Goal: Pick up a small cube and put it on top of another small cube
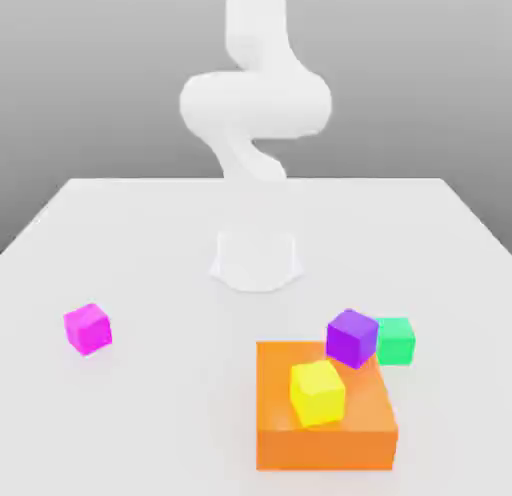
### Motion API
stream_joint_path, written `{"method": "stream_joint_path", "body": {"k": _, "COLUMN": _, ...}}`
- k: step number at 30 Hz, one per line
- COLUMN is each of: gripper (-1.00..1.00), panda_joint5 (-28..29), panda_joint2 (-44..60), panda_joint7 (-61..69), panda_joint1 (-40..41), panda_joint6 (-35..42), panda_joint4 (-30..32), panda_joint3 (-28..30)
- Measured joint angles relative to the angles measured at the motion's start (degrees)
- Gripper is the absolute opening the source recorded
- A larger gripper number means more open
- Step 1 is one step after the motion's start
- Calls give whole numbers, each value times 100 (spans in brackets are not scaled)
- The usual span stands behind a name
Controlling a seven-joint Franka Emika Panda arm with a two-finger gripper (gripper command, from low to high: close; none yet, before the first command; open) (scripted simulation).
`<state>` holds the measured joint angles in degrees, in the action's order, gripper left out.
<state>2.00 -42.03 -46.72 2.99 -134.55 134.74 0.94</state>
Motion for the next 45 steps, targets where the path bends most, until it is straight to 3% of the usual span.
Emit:
{"method": "stream_joint_path", "body": {"k": 13, "gripper": 0, "panda_joint5": 794, "panda_joint2": 1968, "panda_joint7": -268, "panda_joint1": 1523, "panda_joint6": -1422, "panda_joint4": 1534, "panda_joint3": 936}}
{"method": "stream_joint_path", "body": {"k": 21, "gripper": 0, "panda_joint5": 817, "panda_joint2": 3163, "panda_joint7": -90, "panda_joint1": 2272, "panda_joint6": -2320, "panda_joint4": 2475, "panda_joint3": 1781}}
{"method": "stream_joint_path", "body": {"k": 24, "gripper": 0, "panda_joint5": 542, "panda_joint2": 3624, "panda_joint7": 178, "panda_joint1": 2455, "panda_joint6": -2671, "panda_joint4": 2835, "panda_joint3": 2111}}
{"method": "stream_joint_path", "body": {"k": 27, "gripper": 0, "panda_joint5": -163, "panda_joint2": 4162, "panda_joint7": 713, "panda_joint1": 2593, "panda_joint6": -3080, "panda_joint4": 3045, "panda_joint3": 2201}}
{"method": "stream_joint_path", "body": {"k": 30, "gripper": 0, "panda_joint5": -1229, "panda_joint2": 4799, "panda_joint7": 1473, "panda_joint1": 2955, "panda_joint6": -3551, "panda_joint4": 2964, "panda_joint3": 1577}}
{"method": "stream_joint_path", "body": {"k": 33, "gripper": 0, "panda_joint5": -1852, "panda_joint2": 5414, "panda_joint7": 1948, "panda_joint1": 3751, "panda_joint6": -4041, "panda_joint4": 2839, "panda_joint3": 635}}
{"method": "stream_joint_path", "body": {"k": 34, "gripper": -100, "panda_joint5": -1941, "panda_joint2": 5580, "panda_joint7": 2025, "panda_joint1": 3968, "panda_joint6": -4183, "panda_joint4": 2807, "panda_joint3": 401}}
{"method": "stream_joint_path", "body": {"k": 41, "gripper": -100, "panda_joint5": -1931, "panda_joint2": 5602, "panda_joint7": 2014, "panda_joint1": 4032, "panda_joint6": -4200, "panda_joint4": 2804, "panda_joint3": 339}}
{"method": "stream_joint_path", "body": {"k": 45, "gripper": -100, "panda_joint5": -1083, "panda_joint2": 4905, "panda_joint7": 1371, "panda_joint1": 3597, "panda_joint6": -3656, "panda_joint4": 2955, "panda_joint3": 983}}
